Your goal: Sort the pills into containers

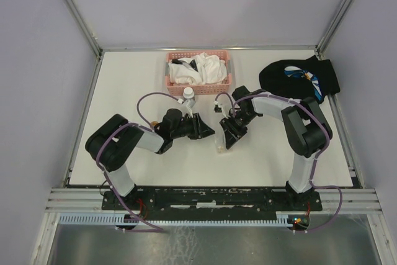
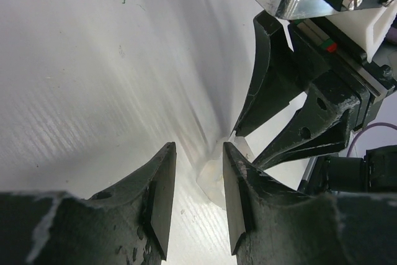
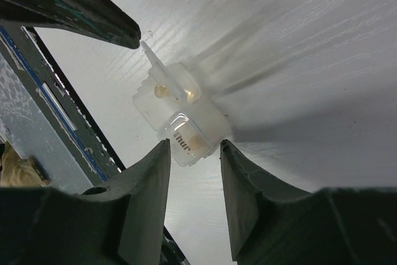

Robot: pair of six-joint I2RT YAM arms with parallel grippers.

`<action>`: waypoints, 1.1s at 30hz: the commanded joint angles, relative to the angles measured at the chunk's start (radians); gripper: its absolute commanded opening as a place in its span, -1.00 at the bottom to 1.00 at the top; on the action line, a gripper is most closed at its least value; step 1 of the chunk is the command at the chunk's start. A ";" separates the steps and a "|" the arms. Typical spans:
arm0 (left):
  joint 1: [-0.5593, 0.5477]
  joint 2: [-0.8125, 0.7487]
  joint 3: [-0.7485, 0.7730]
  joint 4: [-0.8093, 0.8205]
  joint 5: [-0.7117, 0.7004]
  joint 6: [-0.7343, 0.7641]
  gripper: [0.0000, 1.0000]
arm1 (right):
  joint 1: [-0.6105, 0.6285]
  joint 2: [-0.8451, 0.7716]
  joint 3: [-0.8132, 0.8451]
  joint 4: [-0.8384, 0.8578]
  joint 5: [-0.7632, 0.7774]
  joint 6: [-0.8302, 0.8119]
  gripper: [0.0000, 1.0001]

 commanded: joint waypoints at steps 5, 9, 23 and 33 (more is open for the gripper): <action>-0.003 0.021 0.029 0.063 0.036 0.042 -0.15 | 0.005 0.016 0.034 0.007 -0.011 0.038 -0.20; -0.003 0.029 0.031 0.071 0.044 0.041 -0.15 | 0.005 0.017 0.031 0.015 0.011 0.047 -0.22; -0.003 0.044 0.044 0.045 0.022 0.042 -0.20 | 0.005 0.030 0.043 0.015 0.040 0.073 -0.22; -0.003 0.032 0.059 -0.015 -0.034 0.048 -0.25 | 0.005 0.030 0.047 0.011 0.042 0.076 -0.24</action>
